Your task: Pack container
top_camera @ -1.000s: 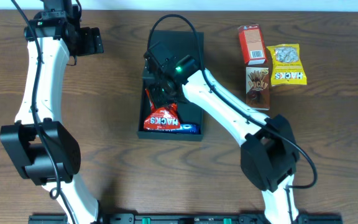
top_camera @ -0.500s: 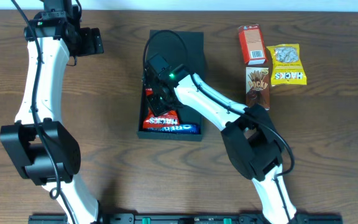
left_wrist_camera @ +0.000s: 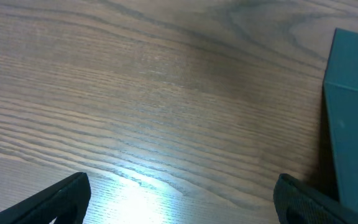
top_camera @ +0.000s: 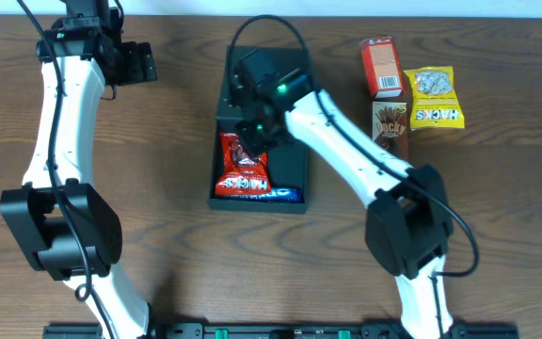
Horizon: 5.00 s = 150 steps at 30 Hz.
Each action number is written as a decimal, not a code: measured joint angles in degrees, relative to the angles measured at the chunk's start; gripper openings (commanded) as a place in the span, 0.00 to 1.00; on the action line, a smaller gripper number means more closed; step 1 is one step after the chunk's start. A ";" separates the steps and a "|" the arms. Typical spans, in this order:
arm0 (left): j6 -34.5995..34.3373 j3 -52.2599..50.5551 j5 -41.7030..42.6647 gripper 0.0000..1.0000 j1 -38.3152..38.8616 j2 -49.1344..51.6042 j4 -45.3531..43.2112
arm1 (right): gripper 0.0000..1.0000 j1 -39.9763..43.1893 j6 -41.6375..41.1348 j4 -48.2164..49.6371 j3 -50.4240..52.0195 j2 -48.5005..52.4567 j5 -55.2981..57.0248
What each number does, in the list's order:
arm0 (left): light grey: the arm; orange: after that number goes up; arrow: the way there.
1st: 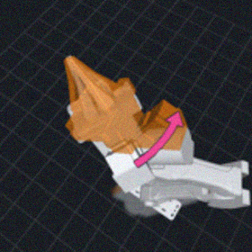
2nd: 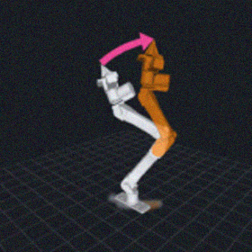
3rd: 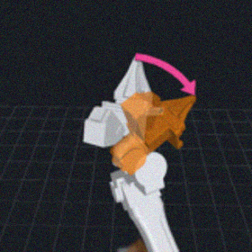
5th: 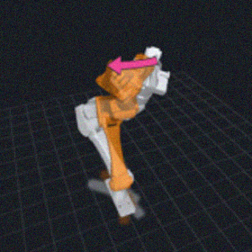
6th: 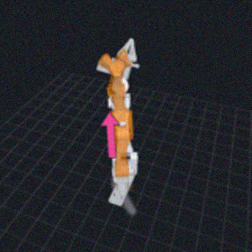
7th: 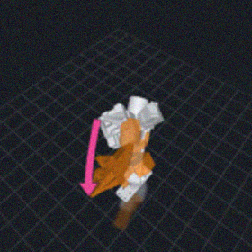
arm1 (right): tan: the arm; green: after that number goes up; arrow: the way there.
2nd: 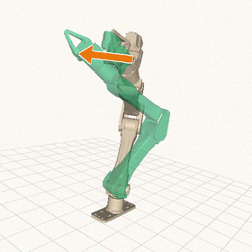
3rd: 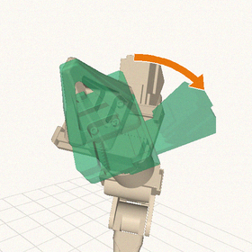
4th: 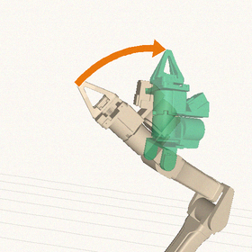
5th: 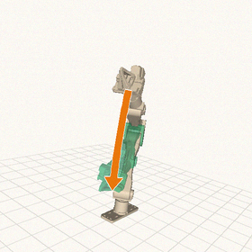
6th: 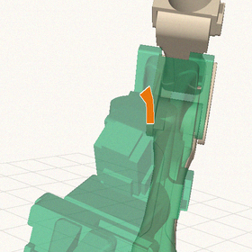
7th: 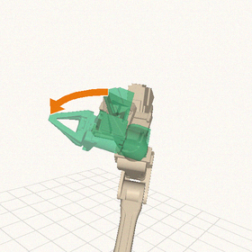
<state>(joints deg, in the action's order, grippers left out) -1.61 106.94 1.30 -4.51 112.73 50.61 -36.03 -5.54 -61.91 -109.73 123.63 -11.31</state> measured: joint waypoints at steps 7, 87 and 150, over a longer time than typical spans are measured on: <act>0.00 0.00 0.02 0.95 0.00 0.00 0.00 | 0.02 1.40 3.30 -2.71 6.29 -0.42 1.09; -2.73 -29.20 32.00 0.06 4.85 0.07 -4.63 | 0.02 2.01 4.83 10.93 21.42 -2.62 -2.03; -7.67 -29.57 29.79 0.95 7.39 0.11 -8.52 | 0.96 44.39 12.52 21.29 5.27 6.38 18.67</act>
<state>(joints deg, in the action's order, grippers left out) -9.28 77.36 31.09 2.87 112.84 42.09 8.36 6.98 -40.62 -104.47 130.02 7.35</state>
